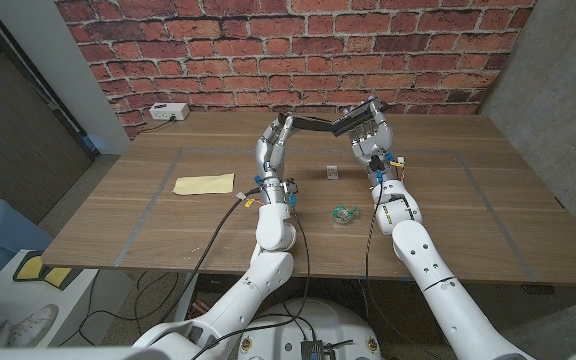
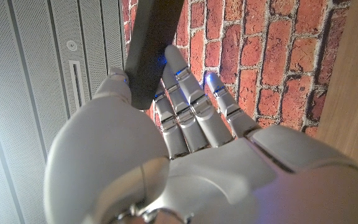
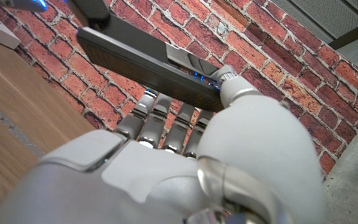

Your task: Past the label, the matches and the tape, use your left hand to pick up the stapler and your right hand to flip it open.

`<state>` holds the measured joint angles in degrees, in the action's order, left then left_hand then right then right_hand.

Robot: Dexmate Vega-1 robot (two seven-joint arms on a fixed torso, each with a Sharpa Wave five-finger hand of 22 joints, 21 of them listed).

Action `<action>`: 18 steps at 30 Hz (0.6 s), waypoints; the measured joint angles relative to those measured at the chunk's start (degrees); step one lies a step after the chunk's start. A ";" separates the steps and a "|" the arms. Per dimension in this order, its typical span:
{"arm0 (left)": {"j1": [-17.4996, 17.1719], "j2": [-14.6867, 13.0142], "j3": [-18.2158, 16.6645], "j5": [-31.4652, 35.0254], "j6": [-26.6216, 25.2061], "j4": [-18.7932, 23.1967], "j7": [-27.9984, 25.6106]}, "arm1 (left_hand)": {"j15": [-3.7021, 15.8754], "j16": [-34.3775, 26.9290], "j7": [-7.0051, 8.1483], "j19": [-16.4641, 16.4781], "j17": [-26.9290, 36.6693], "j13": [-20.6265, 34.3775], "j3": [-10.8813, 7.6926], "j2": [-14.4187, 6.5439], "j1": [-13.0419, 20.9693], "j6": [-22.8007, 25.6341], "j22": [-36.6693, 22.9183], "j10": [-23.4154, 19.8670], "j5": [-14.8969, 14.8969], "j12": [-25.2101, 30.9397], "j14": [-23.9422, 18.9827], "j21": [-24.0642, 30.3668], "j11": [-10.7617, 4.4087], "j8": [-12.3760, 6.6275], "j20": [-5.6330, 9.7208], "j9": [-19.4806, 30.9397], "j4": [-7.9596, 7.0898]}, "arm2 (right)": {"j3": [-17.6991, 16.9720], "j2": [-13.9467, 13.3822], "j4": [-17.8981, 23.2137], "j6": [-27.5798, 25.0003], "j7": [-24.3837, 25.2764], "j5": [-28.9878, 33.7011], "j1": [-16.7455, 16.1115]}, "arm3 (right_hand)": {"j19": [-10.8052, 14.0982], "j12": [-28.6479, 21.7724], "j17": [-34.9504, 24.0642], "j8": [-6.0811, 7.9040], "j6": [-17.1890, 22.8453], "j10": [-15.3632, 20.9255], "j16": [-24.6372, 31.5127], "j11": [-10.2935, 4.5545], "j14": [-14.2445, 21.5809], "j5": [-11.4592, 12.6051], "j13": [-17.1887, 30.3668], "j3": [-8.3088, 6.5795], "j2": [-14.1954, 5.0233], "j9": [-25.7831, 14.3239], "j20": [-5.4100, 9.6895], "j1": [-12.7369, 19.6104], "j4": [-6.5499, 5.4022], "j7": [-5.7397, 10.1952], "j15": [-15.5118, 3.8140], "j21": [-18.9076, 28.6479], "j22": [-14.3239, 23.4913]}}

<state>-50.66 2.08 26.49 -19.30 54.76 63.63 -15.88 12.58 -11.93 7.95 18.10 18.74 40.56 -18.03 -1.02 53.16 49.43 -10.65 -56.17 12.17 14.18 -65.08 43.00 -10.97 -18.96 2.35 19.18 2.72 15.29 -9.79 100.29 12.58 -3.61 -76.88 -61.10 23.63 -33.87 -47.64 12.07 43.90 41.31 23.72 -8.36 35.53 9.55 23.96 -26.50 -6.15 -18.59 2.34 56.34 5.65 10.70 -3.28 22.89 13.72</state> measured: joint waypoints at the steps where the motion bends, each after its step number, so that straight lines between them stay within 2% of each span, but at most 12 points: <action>1: 0.05 0.01 0.03 0.00 0.00 -0.09 0.00 | 0.00 0.09 0.00 0.00 0.00 0.05 -0.29 0.00 0.00 0.00 0.00 0.00 -0.03 -0.02 0.01 0.00 0.00 0.02 0.00 0.00 0.16 | 0.00 0.03 0.00 0.02 0.00 0.00 0.00 | 0.00 0.00 0.00 -0.10 0.00 -0.06 0.00 -0.06 0.00 0.00 -0.07 0.00 0.00 0.00 0.00 0.00 0.00 0.00 0.00 0.00 0.00; 2: 0.23 0.08 0.12 -2.13 0.86 -0.42 2.01 | 0.03 0.10 0.00 0.00 0.00 0.05 -0.34 -0.01 -0.01 0.00 0.00 0.00 -0.05 -0.07 0.02 0.00 0.00 0.11 0.00 0.01 0.13 | 0.00 0.05 0.00 0.05 0.00 0.01 0.00 | 0.00 0.01 0.00 -0.14 0.00 -0.06 0.00 -0.06 0.00 0.00 -0.09 0.00 0.00 0.00 0.00 0.00 0.00 0.00 0.00 0.00 0.00; 14: 1.24 0.75 0.60 -6.96 2.61 -2.28 6.99 | -0.19 0.10 -0.20 0.00 -0.01 0.06 -0.37 -0.16 -0.16 0.20 0.26 0.01 0.36 -0.21 0.44 -0.22 0.00 0.17 0.00 0.19 0.13 | -0.17 0.51 -0.01 0.46 0.03 -0.04 -0.05 | -0.21 0.70 -0.28 0.06 -0.09 0.37 -0.22 -0.49 0.42 -0.03 -0.56 0.02 0.00 0.26 0.21 0.00 0.01 0.09 0.00 0.42 0.00; 16: 1.33 0.90 0.60 -8.43 2.95 -2.42 8.41 | -0.37 0.10 -0.20 0.00 -0.52 0.06 -1.24 -0.16 -0.16 0.20 0.26 0.01 0.36 -0.23 0.62 -0.22 0.00 0.18 0.00 0.20 1.00 | -0.21 0.64 -0.06 0.50 0.04 -0.12 -0.06 | -0.20 0.88 -0.27 0.08 -0.09 0.44 -0.22 -0.56 0.51 -0.07 -0.71 0.03 0.00 0.26 0.21 0.00 0.02 0.09 -0.09 0.42 0.00; 18: 1.41 1.05 0.60 -8.93 3.11 -2.57 8.98 | -0.43 0.10 -0.20 0.00 -0.53 0.06 -1.24 -0.16 -0.16 0.20 0.26 0.01 0.36 -0.30 0.78 -0.22 0.00 0.22 0.00 0.21 1.00 | -0.25 0.76 -0.11 0.55 0.09 -0.36 -0.06 | -0.20 0.92 -0.27 0.08 -0.09 0.44 -0.22 -0.56 0.51 -0.08 -0.74 0.03 0.00 0.26 0.21 0.00 0.02 0.09 -0.09 0.42 0.00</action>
<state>-49.24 3.13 27.09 -28.23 57.86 61.05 -6.90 12.15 -11.82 7.76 18.10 18.20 40.62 -19.28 -1.17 53.00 49.64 -10.39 -56.16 12.52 13.87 -64.30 42.78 -10.97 -18.73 2.34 19.38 3.72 15.04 -9.03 100.18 13.13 -3.52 -77.24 -61.16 23.43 -32.95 -47.92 12.15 43.81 41.76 23.50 -8.92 36.04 9.47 23.22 -26.47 -6.15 -18.33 2.56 56.34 5.67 10.79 -3.38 23.31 13.71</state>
